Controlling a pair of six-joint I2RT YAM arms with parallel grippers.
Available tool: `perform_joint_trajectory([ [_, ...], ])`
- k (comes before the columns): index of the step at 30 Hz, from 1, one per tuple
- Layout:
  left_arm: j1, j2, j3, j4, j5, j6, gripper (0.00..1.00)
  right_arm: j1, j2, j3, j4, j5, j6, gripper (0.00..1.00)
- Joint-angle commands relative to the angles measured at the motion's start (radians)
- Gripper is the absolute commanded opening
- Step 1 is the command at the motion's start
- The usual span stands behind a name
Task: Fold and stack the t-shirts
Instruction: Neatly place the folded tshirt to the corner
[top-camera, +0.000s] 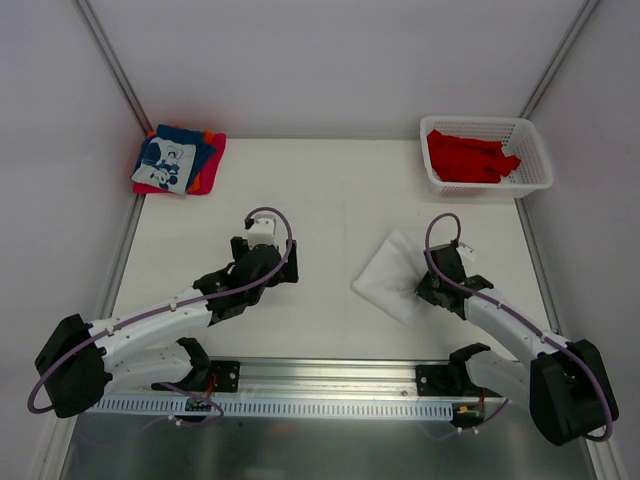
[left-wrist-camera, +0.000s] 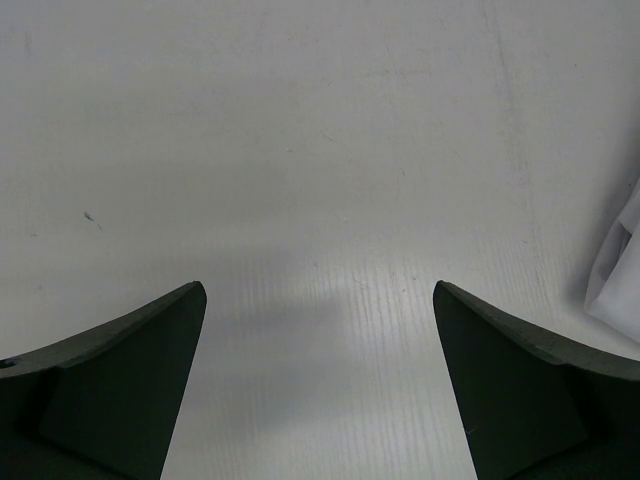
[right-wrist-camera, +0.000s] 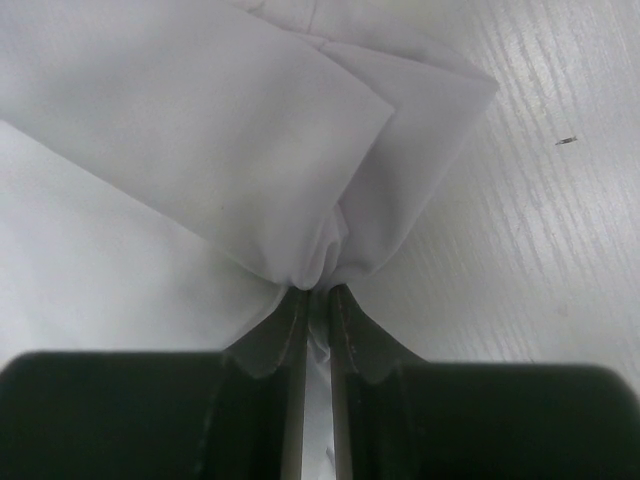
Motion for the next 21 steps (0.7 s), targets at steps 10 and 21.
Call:
perform_joint_trajectory([
  [10, 0.038, 0.091, 0.028, 0.248, 0.278, 0.038, 0.99, -0.003, -0.056, 0.158, -0.223, 0.067, -0.099, 0.01],
  [21, 0.288, 0.87, 0.181, 1.416, 1.272, -0.525, 0.99, -0.003, -0.046, 0.21, -0.265, 0.058, -0.1, 0.01],
])
